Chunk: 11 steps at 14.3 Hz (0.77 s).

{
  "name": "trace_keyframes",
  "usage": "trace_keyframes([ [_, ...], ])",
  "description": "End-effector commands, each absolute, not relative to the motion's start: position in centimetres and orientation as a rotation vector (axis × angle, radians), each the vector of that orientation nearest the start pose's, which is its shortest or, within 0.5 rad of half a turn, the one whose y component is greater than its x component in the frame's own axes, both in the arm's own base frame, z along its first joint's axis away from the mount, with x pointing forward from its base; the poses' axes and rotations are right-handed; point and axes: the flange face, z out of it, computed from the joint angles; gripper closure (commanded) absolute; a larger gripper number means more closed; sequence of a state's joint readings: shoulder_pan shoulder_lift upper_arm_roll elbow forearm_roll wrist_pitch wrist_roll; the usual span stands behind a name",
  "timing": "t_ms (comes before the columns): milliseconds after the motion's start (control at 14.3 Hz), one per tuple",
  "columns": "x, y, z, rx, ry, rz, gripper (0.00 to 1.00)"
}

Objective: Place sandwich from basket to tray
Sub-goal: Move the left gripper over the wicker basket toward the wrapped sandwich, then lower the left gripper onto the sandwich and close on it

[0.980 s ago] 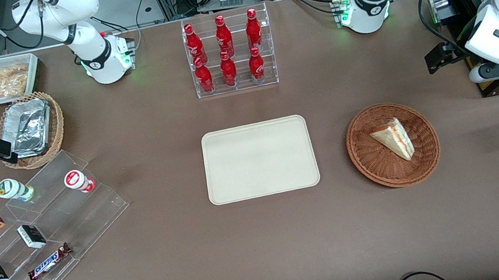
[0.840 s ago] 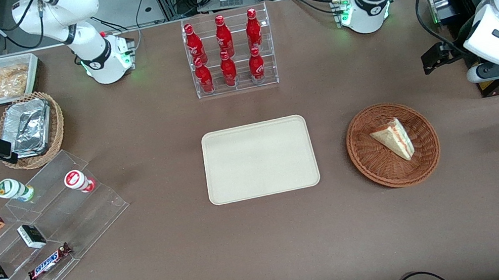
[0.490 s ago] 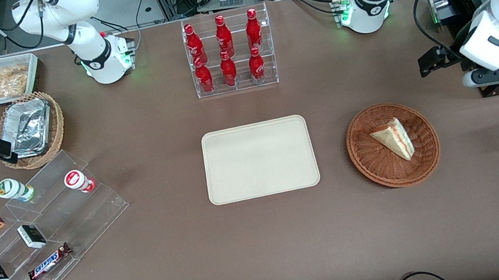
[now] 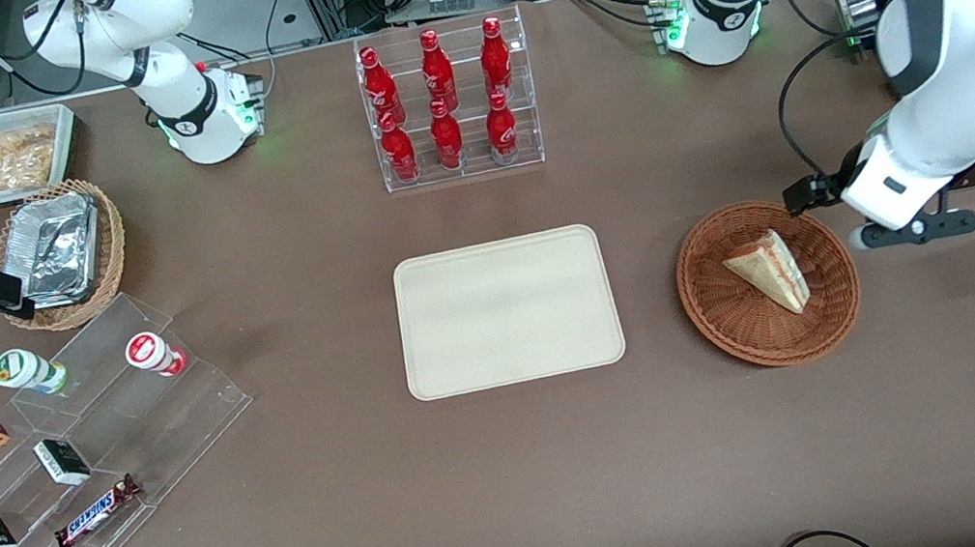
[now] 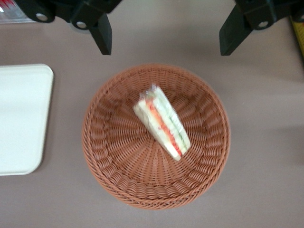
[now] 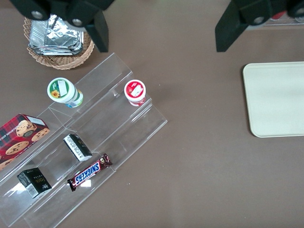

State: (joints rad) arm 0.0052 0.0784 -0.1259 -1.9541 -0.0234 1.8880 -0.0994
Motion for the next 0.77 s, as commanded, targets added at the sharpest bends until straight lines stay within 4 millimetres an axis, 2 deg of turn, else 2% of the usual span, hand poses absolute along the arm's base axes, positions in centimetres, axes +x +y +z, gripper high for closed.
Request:
trace_keyframes([
  [0, 53.5, -6.6, 38.8, -3.141, 0.019, 0.148, 0.00],
  [140, 52.6, -6.5, 35.8, -3.147, -0.066, 0.067, 0.00],
  [210, 52.4, -6.5, 34.9, -3.148, -0.146, 0.025, 0.00],
  [700, 52.5, -7.0, 30.2, -3.007, -0.998, -0.008, 0.00],
])
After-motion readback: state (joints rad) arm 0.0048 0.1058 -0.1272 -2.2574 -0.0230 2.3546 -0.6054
